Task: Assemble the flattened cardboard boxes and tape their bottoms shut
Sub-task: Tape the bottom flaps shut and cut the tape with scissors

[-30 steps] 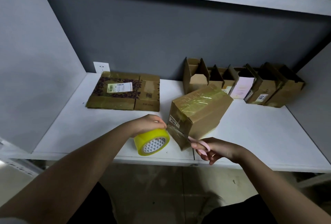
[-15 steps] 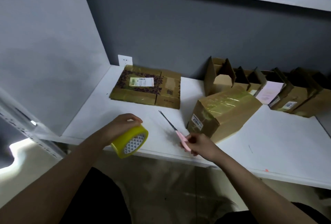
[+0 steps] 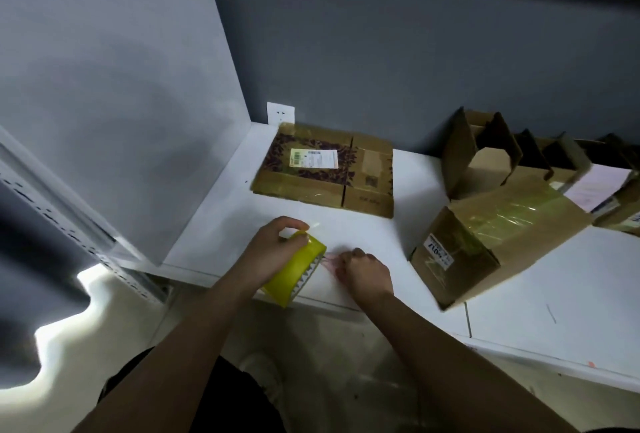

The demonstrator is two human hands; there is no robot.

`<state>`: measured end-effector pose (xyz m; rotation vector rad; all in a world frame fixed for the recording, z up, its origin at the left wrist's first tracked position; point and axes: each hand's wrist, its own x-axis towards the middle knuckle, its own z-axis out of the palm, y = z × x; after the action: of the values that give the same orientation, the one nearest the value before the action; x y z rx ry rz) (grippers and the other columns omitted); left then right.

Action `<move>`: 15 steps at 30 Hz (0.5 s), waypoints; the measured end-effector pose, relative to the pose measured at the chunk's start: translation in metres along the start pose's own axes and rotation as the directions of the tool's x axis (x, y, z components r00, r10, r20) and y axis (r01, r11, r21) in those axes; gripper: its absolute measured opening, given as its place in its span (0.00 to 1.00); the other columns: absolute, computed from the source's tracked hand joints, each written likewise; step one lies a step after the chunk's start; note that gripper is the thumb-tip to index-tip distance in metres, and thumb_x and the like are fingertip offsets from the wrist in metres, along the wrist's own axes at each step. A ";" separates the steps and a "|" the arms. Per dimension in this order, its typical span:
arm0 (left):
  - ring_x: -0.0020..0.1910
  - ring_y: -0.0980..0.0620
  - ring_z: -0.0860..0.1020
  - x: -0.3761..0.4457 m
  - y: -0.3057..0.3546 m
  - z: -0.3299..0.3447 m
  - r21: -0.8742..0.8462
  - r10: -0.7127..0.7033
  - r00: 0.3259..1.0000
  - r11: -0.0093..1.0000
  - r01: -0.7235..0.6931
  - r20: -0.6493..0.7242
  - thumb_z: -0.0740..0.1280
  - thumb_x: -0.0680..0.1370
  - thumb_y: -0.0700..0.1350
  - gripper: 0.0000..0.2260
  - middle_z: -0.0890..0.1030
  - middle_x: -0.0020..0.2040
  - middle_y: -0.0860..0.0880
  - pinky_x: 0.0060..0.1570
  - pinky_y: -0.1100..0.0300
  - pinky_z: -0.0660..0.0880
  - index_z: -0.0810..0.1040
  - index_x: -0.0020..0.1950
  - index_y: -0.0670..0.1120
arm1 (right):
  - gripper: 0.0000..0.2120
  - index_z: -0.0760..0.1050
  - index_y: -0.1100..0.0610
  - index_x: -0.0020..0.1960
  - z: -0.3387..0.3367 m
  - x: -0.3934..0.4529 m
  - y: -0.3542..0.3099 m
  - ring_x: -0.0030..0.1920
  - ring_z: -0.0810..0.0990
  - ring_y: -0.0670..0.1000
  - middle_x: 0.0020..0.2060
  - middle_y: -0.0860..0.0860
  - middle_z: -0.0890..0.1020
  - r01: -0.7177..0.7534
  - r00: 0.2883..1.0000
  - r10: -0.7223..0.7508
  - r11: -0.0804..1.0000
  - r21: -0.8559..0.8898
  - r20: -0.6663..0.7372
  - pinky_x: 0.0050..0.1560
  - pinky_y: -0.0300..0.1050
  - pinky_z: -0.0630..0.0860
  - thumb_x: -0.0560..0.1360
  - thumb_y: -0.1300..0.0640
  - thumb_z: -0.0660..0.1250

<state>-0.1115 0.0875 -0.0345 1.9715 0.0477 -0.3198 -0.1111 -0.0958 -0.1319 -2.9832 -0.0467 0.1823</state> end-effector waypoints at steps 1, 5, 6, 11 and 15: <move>0.47 0.54 0.76 -0.001 0.002 0.002 -0.001 0.019 1.000 1.000 -0.019 0.013 0.65 0.79 0.46 0.05 0.76 0.54 0.54 0.47 0.58 0.74 0.76 0.52 0.56 | 0.20 0.75 0.54 0.64 0.000 0.000 0.001 0.57 0.79 0.57 0.60 0.54 0.79 0.020 1.000 -0.020 1.000 0.018 0.013 0.54 0.45 0.73 0.82 0.45 0.53; 0.50 0.49 0.77 -0.007 0.009 0.008 -0.017 0.073 0.996 0.997 -0.073 0.054 0.64 0.79 0.46 0.06 0.77 0.53 0.54 0.50 0.53 0.76 0.76 0.52 0.57 | 0.19 0.70 0.53 0.66 -0.013 -0.010 0.008 0.55 0.80 0.56 0.58 0.53 0.80 0.087 0.996 -0.087 0.996 -0.016 -0.008 0.48 0.42 0.71 0.81 0.44 0.57; 0.50 0.49 0.77 -0.008 0.011 0.010 -0.029 0.082 0.995 0.996 -0.080 0.060 0.64 0.79 0.46 0.06 0.76 0.53 0.54 0.51 0.51 0.76 0.75 0.51 0.58 | 0.15 0.72 0.52 0.63 -0.018 -0.013 0.009 0.52 0.81 0.55 0.56 0.52 0.81 0.059 0.996 -0.051 0.993 0.107 -0.078 0.45 0.41 0.69 0.80 0.47 0.59; 0.48 0.45 0.79 -0.015 0.017 0.017 -0.036 0.128 0.990 0.991 -0.126 0.064 0.64 0.79 0.46 0.07 0.79 0.51 0.46 0.47 0.48 0.78 0.76 0.53 0.59 | 0.06 0.77 0.50 0.48 -0.069 -0.029 0.002 0.40 0.81 0.43 0.43 0.48 0.82 0.142 0.877 0.366 0.423 0.895 -0.312 0.40 0.40 0.75 0.80 0.57 0.62; 0.46 0.46 0.80 -0.020 0.021 0.026 -0.036 0.163 0.984 0.986 -0.161 0.070 0.65 0.78 0.46 0.08 0.80 0.49 0.47 0.46 0.48 0.78 0.76 0.53 0.59 | 0.07 0.77 0.50 0.50 -0.102 -0.041 -0.001 0.43 0.76 0.41 0.45 0.51 0.79 0.244 0.952 0.062 0.432 0.868 -0.299 0.42 0.31 0.72 0.75 0.60 0.70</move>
<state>-0.1321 0.0580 -0.0207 1.9186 -0.1532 -0.2819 -0.1397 -0.1115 -0.0272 -1.8513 -0.0563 -0.2065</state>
